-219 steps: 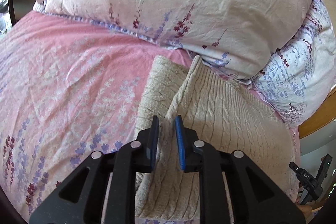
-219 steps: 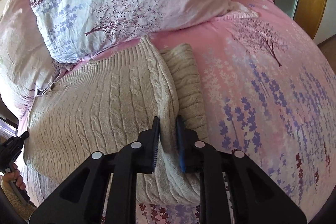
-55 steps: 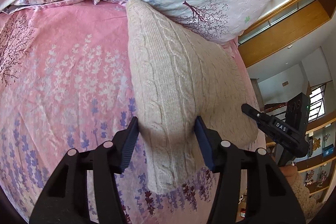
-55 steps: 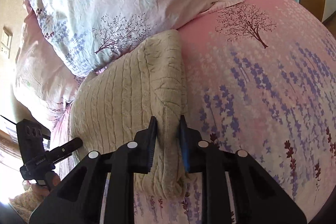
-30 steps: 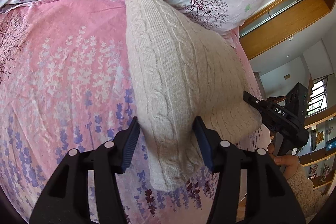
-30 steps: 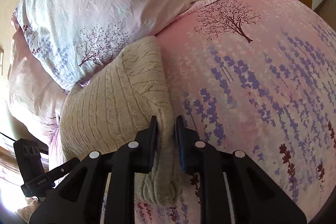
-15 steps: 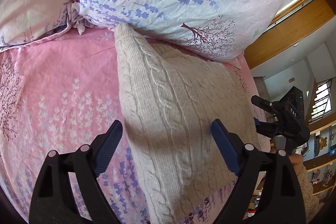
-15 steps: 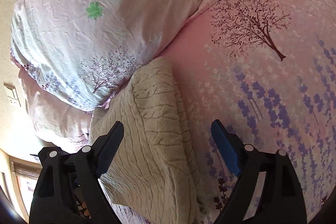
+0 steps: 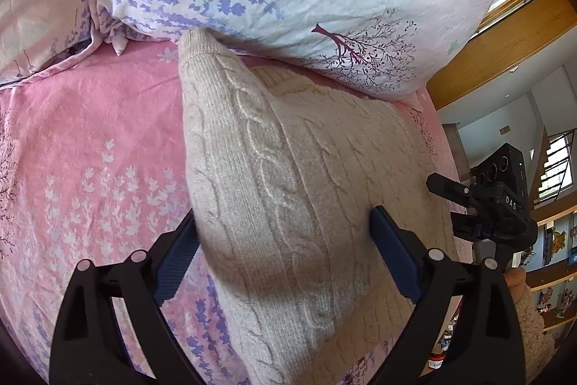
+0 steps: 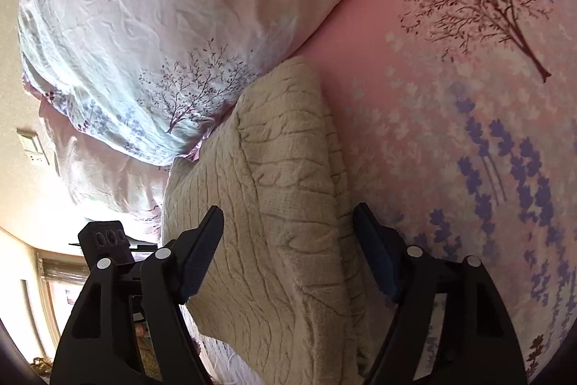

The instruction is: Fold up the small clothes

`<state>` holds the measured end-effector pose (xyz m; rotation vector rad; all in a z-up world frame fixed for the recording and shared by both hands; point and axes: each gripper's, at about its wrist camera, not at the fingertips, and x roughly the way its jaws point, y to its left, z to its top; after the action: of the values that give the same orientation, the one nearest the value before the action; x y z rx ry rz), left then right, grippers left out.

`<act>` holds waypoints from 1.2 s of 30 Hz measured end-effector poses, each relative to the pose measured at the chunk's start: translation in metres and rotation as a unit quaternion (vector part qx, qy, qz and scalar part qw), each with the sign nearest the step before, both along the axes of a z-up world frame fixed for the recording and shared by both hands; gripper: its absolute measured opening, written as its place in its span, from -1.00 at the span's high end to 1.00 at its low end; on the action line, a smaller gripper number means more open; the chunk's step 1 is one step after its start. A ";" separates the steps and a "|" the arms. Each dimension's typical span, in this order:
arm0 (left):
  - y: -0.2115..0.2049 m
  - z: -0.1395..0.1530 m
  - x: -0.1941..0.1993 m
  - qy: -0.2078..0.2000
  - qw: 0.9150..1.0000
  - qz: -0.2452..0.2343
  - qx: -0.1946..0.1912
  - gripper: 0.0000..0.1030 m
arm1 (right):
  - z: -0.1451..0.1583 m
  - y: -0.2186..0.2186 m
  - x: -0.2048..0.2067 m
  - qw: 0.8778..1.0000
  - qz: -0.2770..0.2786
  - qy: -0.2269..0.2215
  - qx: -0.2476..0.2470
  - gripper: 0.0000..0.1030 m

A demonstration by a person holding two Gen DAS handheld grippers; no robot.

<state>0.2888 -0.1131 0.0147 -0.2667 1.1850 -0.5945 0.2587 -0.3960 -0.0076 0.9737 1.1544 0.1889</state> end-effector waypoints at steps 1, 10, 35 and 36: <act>-0.001 -0.002 0.001 0.002 1.000 0.001 -0.005 -0.77 | -0.001 0.002 0.001 1.000 0.002 -0.002 0.004 -0.44; 0.011 -0.009 0.000 0.009 0.998 0.027 -0.048 -0.25 | -0.012 0.005 -0.003 0.998 -0.018 -0.005 0.065 0.30; 0.165 -0.006 -0.024 0.011 0.989 0.145 -0.037 -0.32 | 0.009 0.156 0.046 0.993 0.115 -0.041 -0.005 0.17; 0.165 0.002 -0.028 -0.013 0.989 0.149 -0.021 -0.31 | 0.013 0.150 0.043 0.993 0.105 -0.048 -0.013 0.17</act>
<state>0.2611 0.0520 0.0169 -0.4608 1.0827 -0.3597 0.3015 -0.2465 0.0050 0.8113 1.1674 0.3849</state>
